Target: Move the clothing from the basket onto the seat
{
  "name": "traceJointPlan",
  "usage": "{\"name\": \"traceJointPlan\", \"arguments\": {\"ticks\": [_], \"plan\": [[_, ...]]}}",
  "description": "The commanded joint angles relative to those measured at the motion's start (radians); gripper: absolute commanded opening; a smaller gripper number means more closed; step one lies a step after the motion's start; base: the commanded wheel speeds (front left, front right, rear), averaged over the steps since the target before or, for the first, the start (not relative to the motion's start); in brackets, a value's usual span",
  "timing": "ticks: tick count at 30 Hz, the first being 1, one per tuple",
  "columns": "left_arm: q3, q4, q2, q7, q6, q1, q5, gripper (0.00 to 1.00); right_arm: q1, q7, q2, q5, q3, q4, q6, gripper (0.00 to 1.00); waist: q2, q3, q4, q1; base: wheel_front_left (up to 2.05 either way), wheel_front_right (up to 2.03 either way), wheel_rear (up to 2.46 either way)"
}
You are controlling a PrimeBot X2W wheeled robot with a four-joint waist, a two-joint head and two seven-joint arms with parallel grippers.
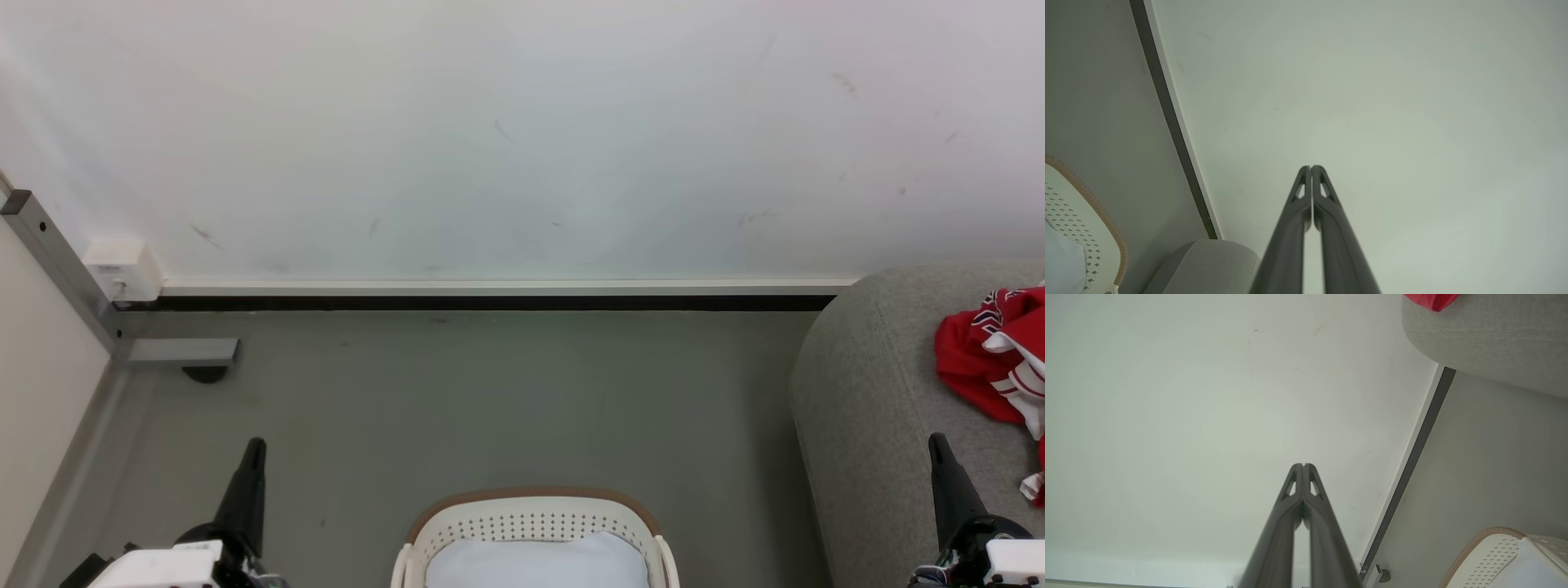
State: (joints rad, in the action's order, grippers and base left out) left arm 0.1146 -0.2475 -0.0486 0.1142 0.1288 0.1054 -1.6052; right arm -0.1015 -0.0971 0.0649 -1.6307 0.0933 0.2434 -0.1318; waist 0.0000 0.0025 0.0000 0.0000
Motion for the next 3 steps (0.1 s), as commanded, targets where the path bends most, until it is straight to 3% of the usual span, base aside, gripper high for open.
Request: {"name": "traceJointPlan", "arguments": {"ticks": [1, 3], "plan": [[0.002, 0.002, -0.002, 0.004, 0.004, 0.009, -0.013, 0.00, -0.012, -0.003, 0.002, 0.001, 0.002, 0.003, 0.002, 0.00, 0.0000, 0.000, 0.000, 0.0000, 0.00, 0.00, 0.00], [0.002, 0.002, -0.002, 0.004, 0.004, 0.009, -0.013, 0.00, -0.012, -0.004, 0.001, 0.001, 0.003, 0.003, 0.002, 0.00, 0.0000, 0.000, 0.000, 0.0000, 0.00, 0.00, 0.00]]}}
